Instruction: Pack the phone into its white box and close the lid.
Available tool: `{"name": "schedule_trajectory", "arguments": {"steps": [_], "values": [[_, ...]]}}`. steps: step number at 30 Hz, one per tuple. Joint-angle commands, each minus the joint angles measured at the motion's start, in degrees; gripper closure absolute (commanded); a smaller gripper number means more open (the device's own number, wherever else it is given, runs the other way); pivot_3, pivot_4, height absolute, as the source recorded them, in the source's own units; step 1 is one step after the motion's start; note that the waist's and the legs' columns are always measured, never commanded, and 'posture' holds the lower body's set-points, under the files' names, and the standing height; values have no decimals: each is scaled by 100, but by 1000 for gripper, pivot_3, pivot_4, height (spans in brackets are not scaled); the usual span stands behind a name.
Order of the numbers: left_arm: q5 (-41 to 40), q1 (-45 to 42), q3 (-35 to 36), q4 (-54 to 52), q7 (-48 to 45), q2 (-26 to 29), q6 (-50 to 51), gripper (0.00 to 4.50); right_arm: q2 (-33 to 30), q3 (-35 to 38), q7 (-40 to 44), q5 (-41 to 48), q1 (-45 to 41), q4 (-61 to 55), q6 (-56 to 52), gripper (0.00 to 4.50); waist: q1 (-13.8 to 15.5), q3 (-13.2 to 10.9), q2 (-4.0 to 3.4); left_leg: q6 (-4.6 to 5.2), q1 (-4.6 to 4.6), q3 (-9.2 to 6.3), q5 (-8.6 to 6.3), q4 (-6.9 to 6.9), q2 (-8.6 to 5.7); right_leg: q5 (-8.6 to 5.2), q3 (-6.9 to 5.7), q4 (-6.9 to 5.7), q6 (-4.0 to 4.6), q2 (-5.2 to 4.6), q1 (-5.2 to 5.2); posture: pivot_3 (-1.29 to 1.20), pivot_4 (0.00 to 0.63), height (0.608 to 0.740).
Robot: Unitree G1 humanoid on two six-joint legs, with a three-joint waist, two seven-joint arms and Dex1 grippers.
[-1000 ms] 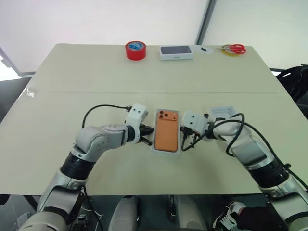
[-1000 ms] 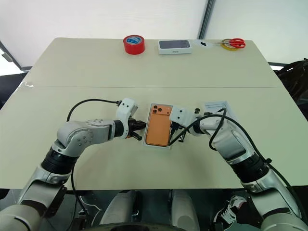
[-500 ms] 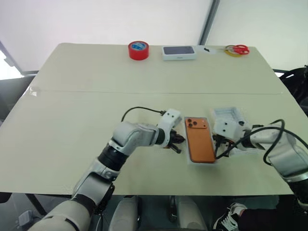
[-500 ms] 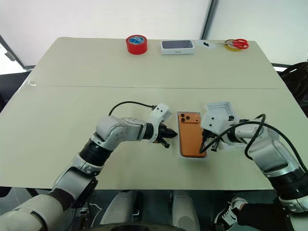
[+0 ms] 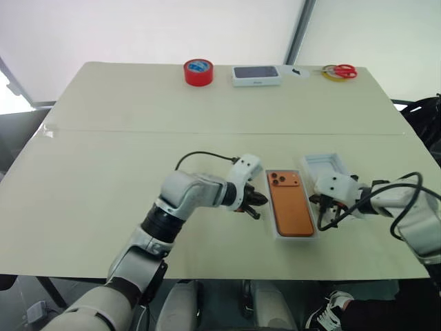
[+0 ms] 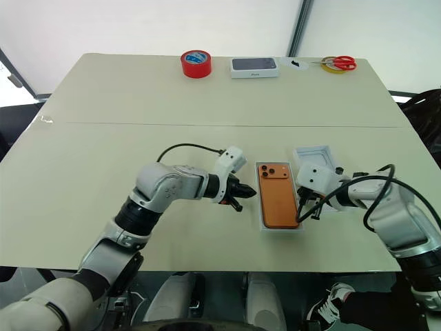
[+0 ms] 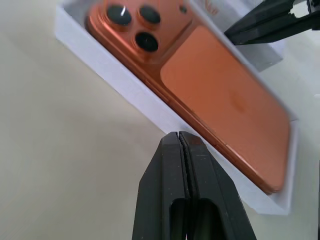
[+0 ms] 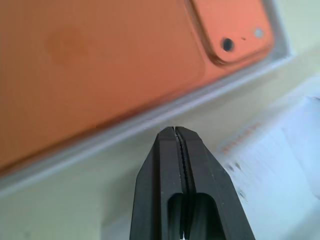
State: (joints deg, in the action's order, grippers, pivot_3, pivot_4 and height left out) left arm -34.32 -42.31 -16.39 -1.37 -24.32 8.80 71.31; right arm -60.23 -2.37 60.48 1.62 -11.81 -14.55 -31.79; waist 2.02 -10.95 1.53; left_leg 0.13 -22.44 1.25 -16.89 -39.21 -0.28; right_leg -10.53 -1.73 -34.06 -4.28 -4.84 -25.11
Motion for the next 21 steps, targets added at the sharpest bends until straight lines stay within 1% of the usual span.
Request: {"name": "schedule_trajectory", "arguments": {"steps": [1, 3, 5, 6, 9, 12, 15, 21], "values": [[-95, 213, 511, -532, -97, 368, 106, 4500, -279, 543, 289, 400, 16, -171, -123, 3964, -33, 0, -1, 0, 0, 0, 0, 0, 2, 0, 0, 0, 0, 3, 0, 0, 150, 732], [-43, 375, 628, -762, -162, 626, -14, 4500, -284, 645, 210, 479, -112, -99, -239, 3155, -50, 1, -1, 0, 3, 0, 0, 0, 4, 0, 0, -2, 0, 6, 0, 0, 150, 732], [67, 563, 643, -997, -269, 912, -312, 4500, -207, 682, 111, 590, -319, -21, -502, 2102, -57, 0, -2, 0, 4, 0, 0, 0, 5, 0, 1, -4, 1, 6, 1, 0, 150, 732], [167, 705, 642, -1144, -346, 1018, -675, 4500, -227, 588, 26, 542, -436, -2, -785, 1643, -59, 0, -2, 0, 3, 0, 0, 0, 5, 0, 1, -3, 1, 5, 0, 0, 150, 732], [735, 1229, 442, -1657, -766, 1404, -2258, 4500, -90, 256, -98, 642, -983, 203, -1701, 1643, -86, 0, -2, -1, 1, 2, 0, 0, 5, 1, 3, 0, 4, 0, -1, 0, 150, 732], [848, 1585, 226, -1981, -1512, 1801, -3032, 4500, 118, -22, -190, 812, -1627, 502, -2614, 1643, -120, 0, -3, -2, 0, 6, 0, 0, 1, 2, 3, 1, 8, -10, -3, 0, 150, 732], [985, 1810, 32, -2187, -2063, 2119, -3559, 4500, 273, -305, -322, 878, -2051, 683, -3272, 1643, -116, 0, -4, -2, -3, 7, 0, 1, -2, 3, 2, 0, 10, -16, -5, 0, 150, 732], [1067, 2029, -88, -2260, -2618, 2319, -4077, 4500, 533, -729, -801, 848, -2433, 935, -4061, 1643, -130, 0, -4, 0, -7, 10, -1, 0, -5, 3, 2, 3, 8, -19, -8, 0, 150, 732]]}}
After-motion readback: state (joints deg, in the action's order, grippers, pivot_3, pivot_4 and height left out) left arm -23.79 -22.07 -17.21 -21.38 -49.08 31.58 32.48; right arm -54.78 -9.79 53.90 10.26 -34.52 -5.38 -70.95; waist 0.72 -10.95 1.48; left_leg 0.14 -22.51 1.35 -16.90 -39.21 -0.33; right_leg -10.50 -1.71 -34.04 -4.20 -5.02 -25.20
